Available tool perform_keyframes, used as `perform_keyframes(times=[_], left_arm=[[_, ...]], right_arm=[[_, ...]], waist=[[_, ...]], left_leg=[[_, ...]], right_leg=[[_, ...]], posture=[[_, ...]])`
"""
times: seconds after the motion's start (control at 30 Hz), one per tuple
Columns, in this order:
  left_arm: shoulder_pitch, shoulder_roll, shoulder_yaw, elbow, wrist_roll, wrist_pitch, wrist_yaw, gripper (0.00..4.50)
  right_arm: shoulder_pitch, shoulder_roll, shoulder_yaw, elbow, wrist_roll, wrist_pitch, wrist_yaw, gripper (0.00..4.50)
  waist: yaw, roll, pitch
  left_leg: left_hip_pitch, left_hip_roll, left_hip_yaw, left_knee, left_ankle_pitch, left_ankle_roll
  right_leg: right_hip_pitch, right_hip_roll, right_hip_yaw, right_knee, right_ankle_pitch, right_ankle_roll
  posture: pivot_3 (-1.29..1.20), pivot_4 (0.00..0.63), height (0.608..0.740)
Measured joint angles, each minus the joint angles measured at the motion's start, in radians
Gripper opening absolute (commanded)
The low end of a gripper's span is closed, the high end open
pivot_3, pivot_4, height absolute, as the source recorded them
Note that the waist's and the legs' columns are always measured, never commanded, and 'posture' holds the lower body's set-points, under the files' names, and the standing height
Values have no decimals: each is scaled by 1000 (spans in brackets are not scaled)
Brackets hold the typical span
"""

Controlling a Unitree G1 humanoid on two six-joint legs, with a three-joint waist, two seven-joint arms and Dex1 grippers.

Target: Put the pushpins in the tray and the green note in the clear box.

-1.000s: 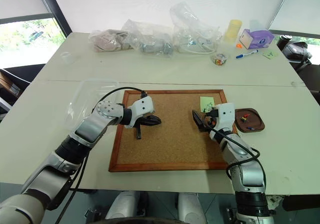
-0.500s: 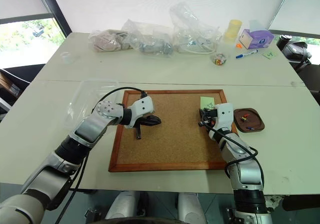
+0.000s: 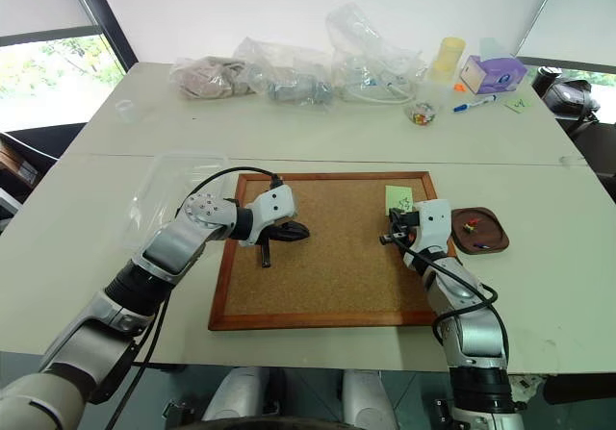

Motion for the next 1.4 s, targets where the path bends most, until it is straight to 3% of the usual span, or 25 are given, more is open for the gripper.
perform_keyframes(times=[0.37,0.47,0.5,0.6,0.77,0.8,1.0,1.4], left_arm=[[-3,4,4,4,-4,0,-11,0],[-3,-54,73,37,-82,79,-17,0],[-13,-102,136,61,-154,153,-10,697],[-122,-210,287,102,-309,318,26,1883],[-311,-326,500,187,-506,512,120,4326],[-327,-344,523,227,-522,537,150,4456],[-456,-445,661,532,-571,618,312,4456],[-604,-562,769,880,-593,432,323,4456]], right_arm=[[-15,9,-43,-73,1,-94,-14,23],[-9,9,-43,-94,2,-90,-16,23],[-3,8,-44,-117,2,-84,-17,0],[7,7,-41,-180,7,-66,-21,0],[19,-29,-53,-303,17,-11,-27,0],[20,-32,-54,-325,21,1,-29,0],[18,-63,-51,-443,23,69,-39,0],[15,-64,-30,-530,22,129,-58,0]], waist=[[-2,0,0],[1,0,0],[3,0,1],[4,-5,4],[-6,-5,4],[-6,-5,4],[-2,-8,6],[0,-9,7]], left_leg=[[0,0,0,0,0,0],[-1,0,0,0,0,0],[-2,0,0,1,0,0],[-4,-1,-1,2,0,0],[-2,-1,-1,0,-1,1],[-2,-1,-1,-1,-1,1],[-3,-3,-1,-1,-1,1],[-3,-4,-1,-1,-1,1]], right_leg=[[0,1,0,0,0,-1],[-1,1,0,1,0,0],[-2,0,0,1,1,2],[-3,0,-1,0,1,3],[-3,1,0,0,1,4],[-3,2,0,0,1,4],[-4,1,-1,0,1,3],[-3,1,-1,-1,1,3]], posture=[[0,150,737],[0,150,737],[0,150,737],[0,150,737],[0,150,737],[0,150,737],[0,150,737],[0,150,737]])
